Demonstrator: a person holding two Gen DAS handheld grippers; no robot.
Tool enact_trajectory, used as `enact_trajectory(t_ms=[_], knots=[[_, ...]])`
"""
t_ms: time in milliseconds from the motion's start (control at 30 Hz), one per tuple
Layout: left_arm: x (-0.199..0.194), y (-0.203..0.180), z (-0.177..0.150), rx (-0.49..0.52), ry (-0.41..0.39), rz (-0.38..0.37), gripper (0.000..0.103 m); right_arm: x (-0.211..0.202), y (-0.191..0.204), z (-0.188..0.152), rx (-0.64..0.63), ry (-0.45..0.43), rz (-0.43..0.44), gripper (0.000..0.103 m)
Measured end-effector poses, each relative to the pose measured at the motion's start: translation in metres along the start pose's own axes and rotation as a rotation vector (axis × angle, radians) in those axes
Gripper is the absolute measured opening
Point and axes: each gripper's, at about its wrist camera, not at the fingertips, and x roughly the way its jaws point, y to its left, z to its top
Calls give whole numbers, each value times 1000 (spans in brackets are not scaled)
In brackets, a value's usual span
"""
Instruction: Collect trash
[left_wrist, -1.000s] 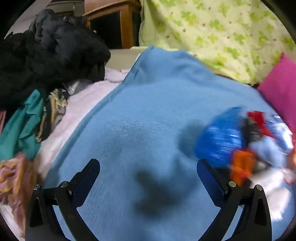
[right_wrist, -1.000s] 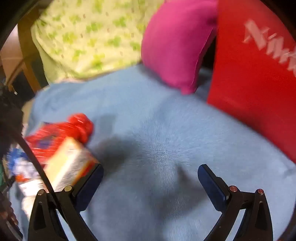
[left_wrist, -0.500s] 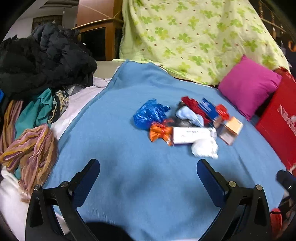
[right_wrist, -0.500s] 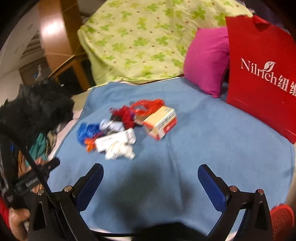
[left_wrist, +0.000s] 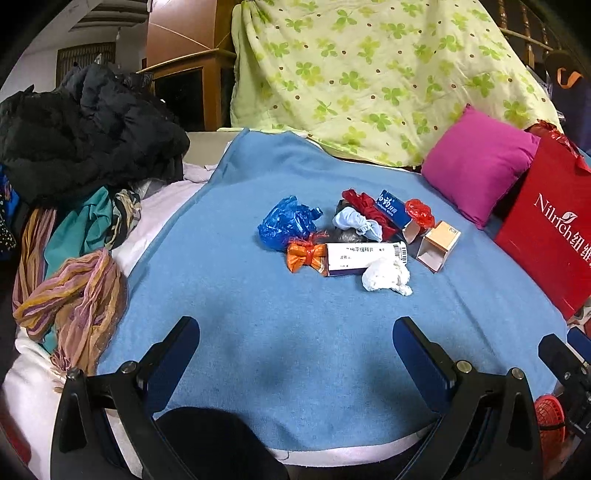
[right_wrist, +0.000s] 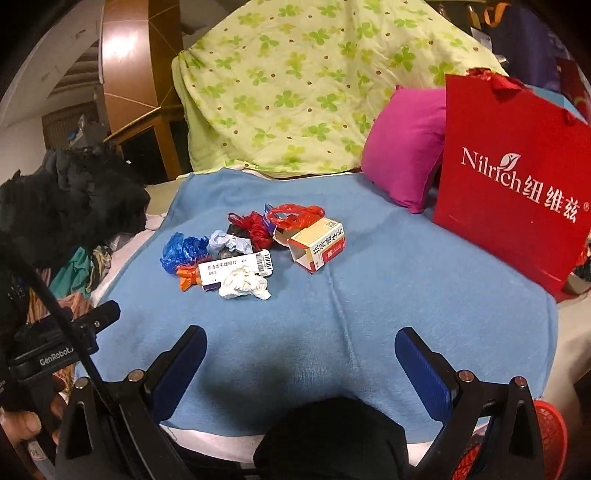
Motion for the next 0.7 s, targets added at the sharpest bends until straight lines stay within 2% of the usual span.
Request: enact_trajectory(t_ms=[200,700], knots=[[3,3,-3,-6,22,8,103,-1,-2,-2,-1,11,-11,103],[2,3,-1,11,18,10,103,-9,-8,2,11,3,-32,103]])
